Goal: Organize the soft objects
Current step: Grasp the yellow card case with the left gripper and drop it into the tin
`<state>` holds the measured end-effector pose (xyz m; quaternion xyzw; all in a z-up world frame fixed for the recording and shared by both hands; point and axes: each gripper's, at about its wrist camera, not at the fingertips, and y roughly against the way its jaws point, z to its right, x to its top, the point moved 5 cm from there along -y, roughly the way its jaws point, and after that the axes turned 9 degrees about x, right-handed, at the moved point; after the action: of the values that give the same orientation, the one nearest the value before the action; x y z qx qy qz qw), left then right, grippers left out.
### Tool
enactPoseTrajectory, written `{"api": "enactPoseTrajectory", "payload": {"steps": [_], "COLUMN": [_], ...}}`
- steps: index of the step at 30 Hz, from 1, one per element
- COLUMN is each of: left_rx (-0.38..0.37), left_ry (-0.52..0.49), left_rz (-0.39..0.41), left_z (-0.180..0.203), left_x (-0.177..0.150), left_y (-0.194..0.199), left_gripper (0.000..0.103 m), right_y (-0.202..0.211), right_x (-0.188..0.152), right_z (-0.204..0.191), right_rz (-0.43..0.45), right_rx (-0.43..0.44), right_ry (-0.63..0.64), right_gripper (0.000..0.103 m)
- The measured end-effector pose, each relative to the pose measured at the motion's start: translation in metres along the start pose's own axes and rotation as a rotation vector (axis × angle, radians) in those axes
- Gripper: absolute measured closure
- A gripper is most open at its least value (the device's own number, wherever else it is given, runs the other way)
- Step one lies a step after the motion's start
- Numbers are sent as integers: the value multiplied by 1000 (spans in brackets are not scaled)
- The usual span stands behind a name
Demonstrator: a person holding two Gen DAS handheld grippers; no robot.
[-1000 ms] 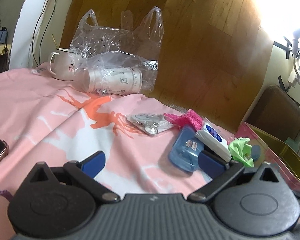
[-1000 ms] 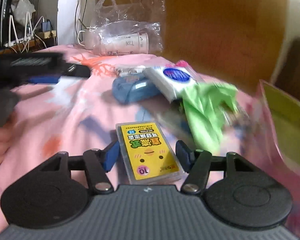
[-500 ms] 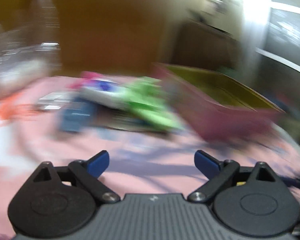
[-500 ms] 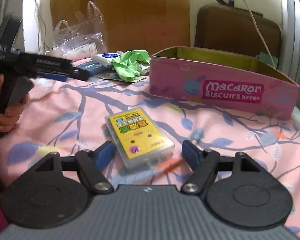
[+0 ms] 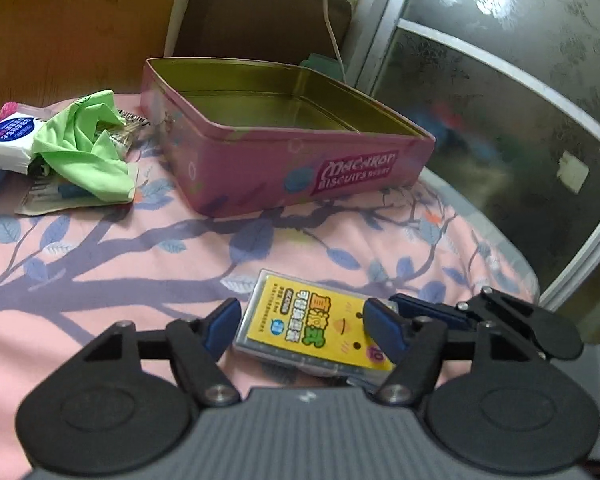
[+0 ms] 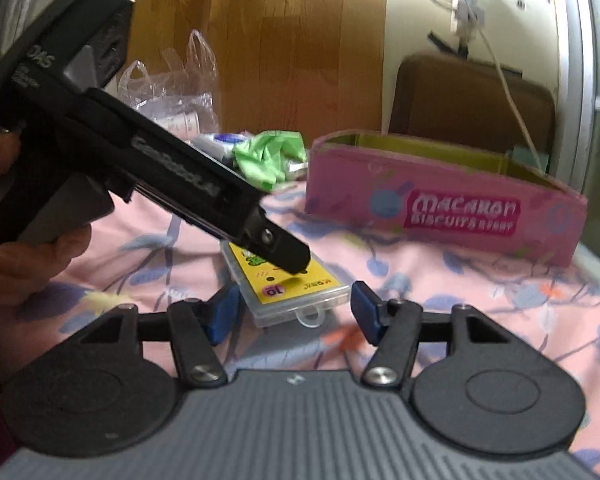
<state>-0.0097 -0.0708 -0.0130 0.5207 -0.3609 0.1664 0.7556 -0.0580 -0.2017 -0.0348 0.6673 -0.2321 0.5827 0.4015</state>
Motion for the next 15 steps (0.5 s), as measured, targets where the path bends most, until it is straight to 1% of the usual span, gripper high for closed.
{"api": "enactPoseTrajectory", "payload": {"steps": [2, 4, 8, 10, 12, 15], "left_rx": [-19, -29, -1, 19, 44, 91], "left_ry": [15, 6, -44, -60, -54, -18], "left_rz": [33, 77, 155, 195, 220, 220], "left_z": [3, 6, 15, 16, 13, 2], "left_x": [14, 31, 78, 100, 123, 146], "left_y": [5, 13, 11, 3, -12, -42], "left_gripper": [35, 35, 35, 35, 35, 35], "right_y": [4, 9, 6, -2, -15, -42], "right_x": [6, 16, 46, 64, 81, 96], "right_z": [0, 3, 21, 36, 56, 88], "right_rz": [36, 75, 139, 164, 183, 172], "right_rx": [-15, -37, -94, -123, -136, -128], "right_ry": [16, 38, 85, 100, 91, 27], "right_gripper": [39, 39, 39, 39, 39, 39]}}
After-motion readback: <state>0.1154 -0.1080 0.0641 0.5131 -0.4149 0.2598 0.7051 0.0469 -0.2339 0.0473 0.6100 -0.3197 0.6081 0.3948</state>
